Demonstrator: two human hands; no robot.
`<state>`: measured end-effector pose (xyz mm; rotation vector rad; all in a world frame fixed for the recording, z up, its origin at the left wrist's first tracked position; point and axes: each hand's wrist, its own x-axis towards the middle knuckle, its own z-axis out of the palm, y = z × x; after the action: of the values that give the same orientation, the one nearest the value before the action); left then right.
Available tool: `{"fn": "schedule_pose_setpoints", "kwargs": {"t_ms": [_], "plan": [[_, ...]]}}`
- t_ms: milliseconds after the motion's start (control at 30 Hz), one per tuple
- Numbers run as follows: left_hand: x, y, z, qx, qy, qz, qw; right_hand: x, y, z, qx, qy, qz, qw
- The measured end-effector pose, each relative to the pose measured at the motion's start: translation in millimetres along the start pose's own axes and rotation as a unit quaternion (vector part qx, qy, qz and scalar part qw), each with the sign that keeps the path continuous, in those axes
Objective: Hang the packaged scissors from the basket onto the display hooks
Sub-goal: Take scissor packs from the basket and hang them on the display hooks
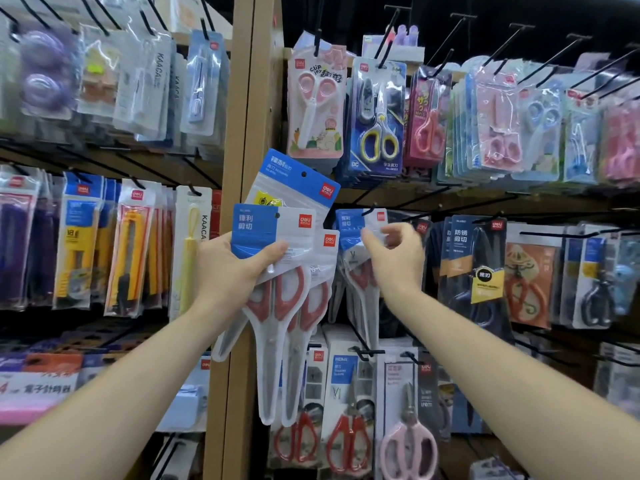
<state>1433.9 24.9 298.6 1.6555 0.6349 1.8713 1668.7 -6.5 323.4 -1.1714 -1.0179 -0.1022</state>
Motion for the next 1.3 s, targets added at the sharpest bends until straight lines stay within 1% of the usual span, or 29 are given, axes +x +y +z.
{"fn": "schedule_pose_setpoints", "kwargs": {"t_ms": [33, 67, 100, 133, 200, 300, 433, 567, 667, 867, 1033, 1133, 1300], "plan": [[0, 1, 0, -0.007, 0.001, -0.005, 1.0, -13, -6, 2, 0.075, -0.081, 0.018, 0.994], [-1, 2, 0, -0.017, 0.001, -0.01, 1.0, -24, -11, 5, 0.134, -0.164, 0.043, 0.976], [-1, 3, 0, -0.027, 0.002, -0.016, 1.0, -33, -15, 7, 0.167, -0.226, 0.058, 0.958], [-2, 4, 0, -0.039, 0.002, -0.023, 0.999, -41, -20, 9, 0.181, -0.267, 0.065, 0.944], [-6, 9, 3, -0.07, 0.002, -0.039, 0.997, -50, -27, 15, 0.199, -0.299, 0.073, 0.93], [-13, 17, 10, -0.109, 0.015, -0.06, 0.992, -57, -31, 25, 0.198, -0.294, 0.075, 0.932], [-12, 24, 13, -0.07, 0.016, -0.047, 0.996, -58, -31, 22, 0.253, -0.294, 0.085, 0.918], [-10, 28, 15, -0.086, -0.016, -0.064, 0.994, -58, -26, 13, 0.298, -0.278, 0.12, 0.905], [-12, 28, 17, -0.087, -0.039, -0.061, 0.994, -57, -22, 7, 0.319, -0.257, 0.146, 0.9], [-18, 21, 22, -0.115, -0.053, -0.065, 0.99, -55, -6, -2, 0.31, -0.236, 0.143, 0.91], [-15, 13, 21, -0.13, -0.027, -0.093, 0.987, -49, 6, -21, 0.298, -0.163, 0.179, 0.923], [-18, 12, 22, -0.127, -0.023, -0.093, 0.987, -44, 13, -32, 0.284, -0.128, 0.183, 0.932], [-32, 11, 33, -0.111, -0.028, -0.112, 0.987, -46, 21, -49, 0.275, -0.117, 0.169, 0.939]]}}
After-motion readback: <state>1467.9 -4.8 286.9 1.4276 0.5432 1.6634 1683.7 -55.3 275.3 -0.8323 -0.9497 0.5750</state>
